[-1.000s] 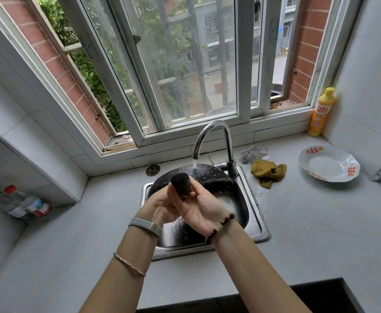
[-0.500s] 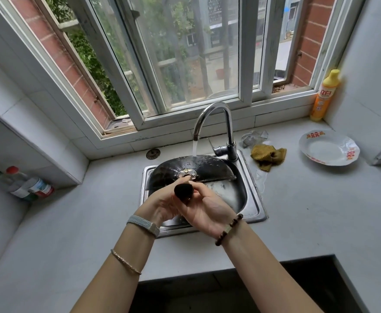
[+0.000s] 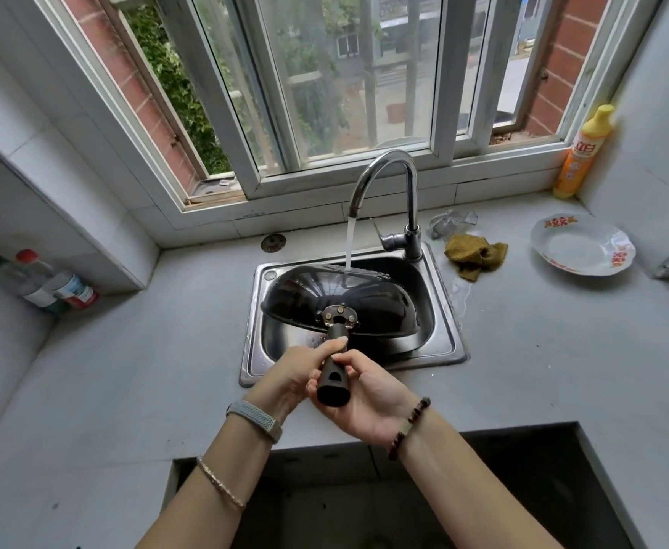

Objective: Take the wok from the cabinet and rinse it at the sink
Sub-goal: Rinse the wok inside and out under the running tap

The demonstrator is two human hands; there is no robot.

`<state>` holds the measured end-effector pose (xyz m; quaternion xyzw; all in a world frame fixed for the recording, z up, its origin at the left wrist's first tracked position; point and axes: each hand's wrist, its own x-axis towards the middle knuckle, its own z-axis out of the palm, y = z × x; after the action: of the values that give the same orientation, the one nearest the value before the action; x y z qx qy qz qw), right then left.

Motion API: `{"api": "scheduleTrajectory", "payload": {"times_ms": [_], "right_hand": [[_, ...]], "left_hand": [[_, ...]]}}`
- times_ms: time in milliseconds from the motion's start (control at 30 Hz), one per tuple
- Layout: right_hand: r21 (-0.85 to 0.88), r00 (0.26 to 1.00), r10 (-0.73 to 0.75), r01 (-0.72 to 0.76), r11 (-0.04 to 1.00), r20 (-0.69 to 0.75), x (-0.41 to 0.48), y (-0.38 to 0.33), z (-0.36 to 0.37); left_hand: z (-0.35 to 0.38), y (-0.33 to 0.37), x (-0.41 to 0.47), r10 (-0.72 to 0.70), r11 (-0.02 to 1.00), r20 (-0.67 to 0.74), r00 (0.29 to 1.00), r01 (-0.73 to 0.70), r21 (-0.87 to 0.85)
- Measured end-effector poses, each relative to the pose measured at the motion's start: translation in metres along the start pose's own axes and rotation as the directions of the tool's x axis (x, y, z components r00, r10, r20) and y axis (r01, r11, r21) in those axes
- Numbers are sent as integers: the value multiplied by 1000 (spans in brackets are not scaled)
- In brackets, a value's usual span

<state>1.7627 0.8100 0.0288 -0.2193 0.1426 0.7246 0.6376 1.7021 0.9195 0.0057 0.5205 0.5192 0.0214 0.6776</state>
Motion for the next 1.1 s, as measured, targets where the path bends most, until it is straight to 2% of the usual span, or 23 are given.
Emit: {"api": "scheduleTrajectory", "payload": {"times_ms": [300,567,833,1100], "right_hand": [[66,997,52,-48,997,-61,1,14,-15],[137,997,23,-13,990,-76,-6,8,-14],[267,998,-62,68,961,-30,-20,-23,-16],[380,995,-83,54,923,60,-30,-61,-20]], "left_hand": [[3,-16,-7,92,969,-24,996,-84,233],[17,-7,-4,137,945,-53,989,-114,305],[48,21,5,171,920,-83,982,-129,370],[79,53,8,209,895,-94,973,-152,419]]}}
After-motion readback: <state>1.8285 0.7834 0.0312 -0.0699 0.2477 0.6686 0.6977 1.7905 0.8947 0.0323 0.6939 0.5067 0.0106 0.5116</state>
